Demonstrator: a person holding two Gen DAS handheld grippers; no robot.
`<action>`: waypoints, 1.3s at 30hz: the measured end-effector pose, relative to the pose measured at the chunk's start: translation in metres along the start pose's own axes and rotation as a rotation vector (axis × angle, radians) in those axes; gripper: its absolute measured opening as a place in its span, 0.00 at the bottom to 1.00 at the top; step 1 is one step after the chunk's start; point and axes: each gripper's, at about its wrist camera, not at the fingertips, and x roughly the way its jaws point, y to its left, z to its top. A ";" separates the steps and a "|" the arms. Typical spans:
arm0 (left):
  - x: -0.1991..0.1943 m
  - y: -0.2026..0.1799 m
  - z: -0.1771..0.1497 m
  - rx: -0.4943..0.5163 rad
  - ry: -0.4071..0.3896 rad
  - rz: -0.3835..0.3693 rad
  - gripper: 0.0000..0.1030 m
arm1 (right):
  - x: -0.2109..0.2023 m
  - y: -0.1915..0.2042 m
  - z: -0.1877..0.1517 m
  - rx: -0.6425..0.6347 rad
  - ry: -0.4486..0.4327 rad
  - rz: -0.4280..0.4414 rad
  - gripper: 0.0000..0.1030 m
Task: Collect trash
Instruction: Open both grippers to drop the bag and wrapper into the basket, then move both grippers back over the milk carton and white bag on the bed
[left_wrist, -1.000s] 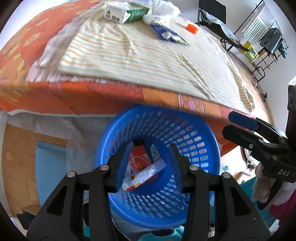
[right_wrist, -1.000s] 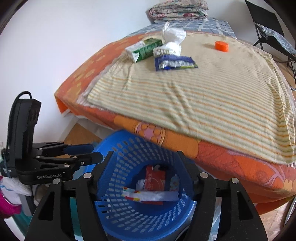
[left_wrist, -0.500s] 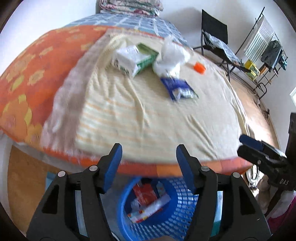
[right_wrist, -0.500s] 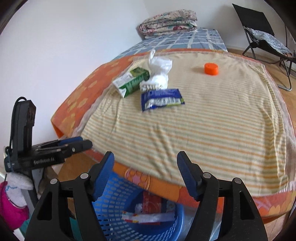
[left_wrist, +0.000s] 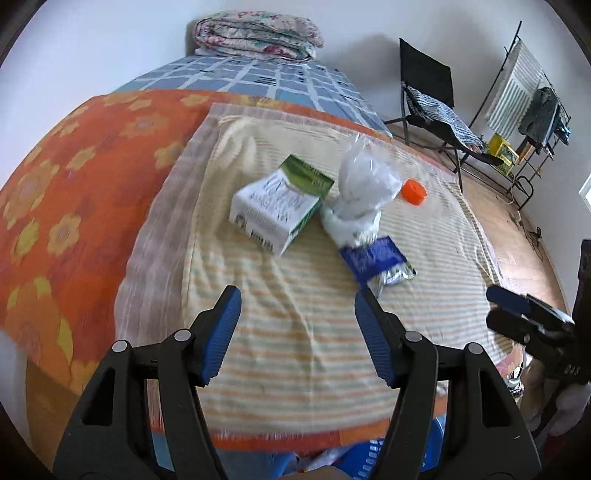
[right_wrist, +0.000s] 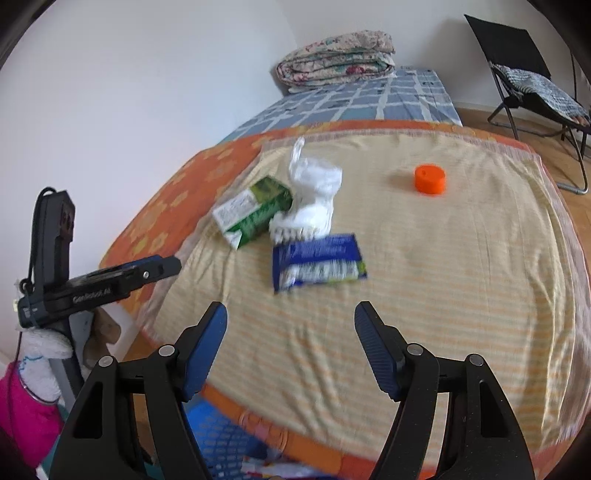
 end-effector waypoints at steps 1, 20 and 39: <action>0.003 0.000 0.005 0.006 -0.001 0.005 0.64 | 0.002 -0.002 0.005 0.005 -0.005 0.000 0.69; 0.051 0.018 0.064 -0.005 -0.003 -0.025 0.72 | 0.048 -0.023 0.048 0.128 0.008 0.033 0.70; 0.091 0.023 0.079 -0.062 0.073 -0.122 0.72 | 0.090 -0.033 0.072 0.199 0.023 0.030 0.70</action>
